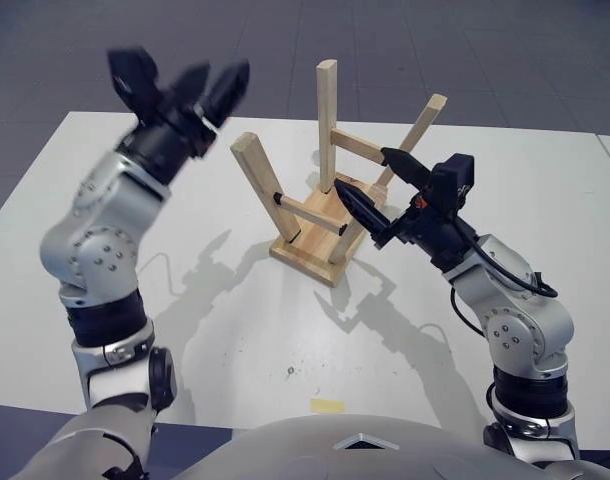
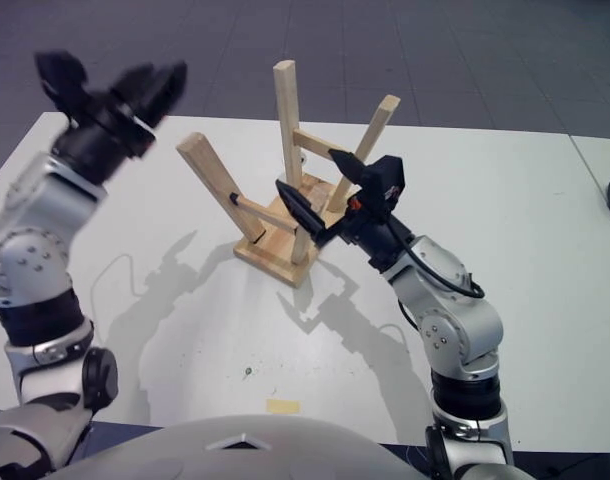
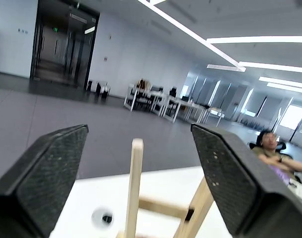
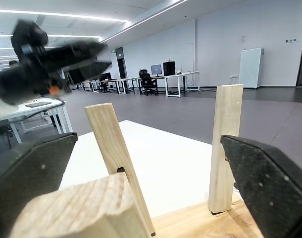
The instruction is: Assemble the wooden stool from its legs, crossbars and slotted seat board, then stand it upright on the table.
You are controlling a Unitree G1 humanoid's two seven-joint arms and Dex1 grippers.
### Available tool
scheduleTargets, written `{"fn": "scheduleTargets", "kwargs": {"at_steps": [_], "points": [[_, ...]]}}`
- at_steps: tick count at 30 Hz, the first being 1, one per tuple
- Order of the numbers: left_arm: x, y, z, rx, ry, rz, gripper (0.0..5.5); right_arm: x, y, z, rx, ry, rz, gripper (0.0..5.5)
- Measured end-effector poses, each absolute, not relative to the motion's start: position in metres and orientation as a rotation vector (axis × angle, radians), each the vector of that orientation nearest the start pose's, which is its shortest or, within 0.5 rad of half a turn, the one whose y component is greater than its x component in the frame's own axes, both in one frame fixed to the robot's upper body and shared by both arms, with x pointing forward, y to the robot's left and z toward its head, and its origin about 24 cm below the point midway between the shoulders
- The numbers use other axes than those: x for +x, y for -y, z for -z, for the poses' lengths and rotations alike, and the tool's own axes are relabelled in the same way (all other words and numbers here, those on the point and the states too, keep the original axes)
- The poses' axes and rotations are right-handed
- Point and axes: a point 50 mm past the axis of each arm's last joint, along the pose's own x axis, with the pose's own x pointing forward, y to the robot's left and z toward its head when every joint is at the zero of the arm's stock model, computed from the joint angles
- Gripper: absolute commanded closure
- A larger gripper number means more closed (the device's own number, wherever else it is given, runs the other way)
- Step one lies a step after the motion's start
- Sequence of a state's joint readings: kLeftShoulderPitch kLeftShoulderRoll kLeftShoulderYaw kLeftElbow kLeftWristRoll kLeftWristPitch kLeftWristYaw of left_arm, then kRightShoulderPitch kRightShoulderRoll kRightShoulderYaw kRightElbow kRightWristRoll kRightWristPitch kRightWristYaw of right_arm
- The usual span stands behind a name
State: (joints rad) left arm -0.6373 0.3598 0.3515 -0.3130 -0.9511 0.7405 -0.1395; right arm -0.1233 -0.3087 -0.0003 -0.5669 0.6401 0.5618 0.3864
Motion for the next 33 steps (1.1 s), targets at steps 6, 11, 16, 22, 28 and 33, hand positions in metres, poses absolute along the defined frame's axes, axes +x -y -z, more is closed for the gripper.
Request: {"fn": "scheduleTargets", "kwargs": {"at_steps": [6,11,16,22,28,33], "points": [[0.290,-0.192,-0.352,-0.341,0.639,0.542,0.12,0.240,0.132,-0.166,0.237,0.145,-0.750,0.10],[0.324,-0.158,-0.217,-0.080,0.120,0.583,0.12,0.240,0.129,-0.172,0.305,0.165,-0.768,0.10],[0.292,-0.127,-0.186,-0.070,0.148,0.674,0.12,0.239,0.133,-0.172,0.324,0.155,-0.749,0.10],[0.287,-0.125,-0.185,-0.093,0.162,0.647,0.12,0.240,0.136,-0.172,0.339,0.148,-0.732,0.10],[0.290,-0.126,-0.190,-0.117,0.148,0.639,0.12,0.250,0.155,-0.199,0.616,0.317,-0.582,0.10],[0.295,-0.132,-0.198,-0.143,0.131,0.613,0.12,0.269,0.190,-0.194,0.653,0.284,-0.264,0.10]]}}
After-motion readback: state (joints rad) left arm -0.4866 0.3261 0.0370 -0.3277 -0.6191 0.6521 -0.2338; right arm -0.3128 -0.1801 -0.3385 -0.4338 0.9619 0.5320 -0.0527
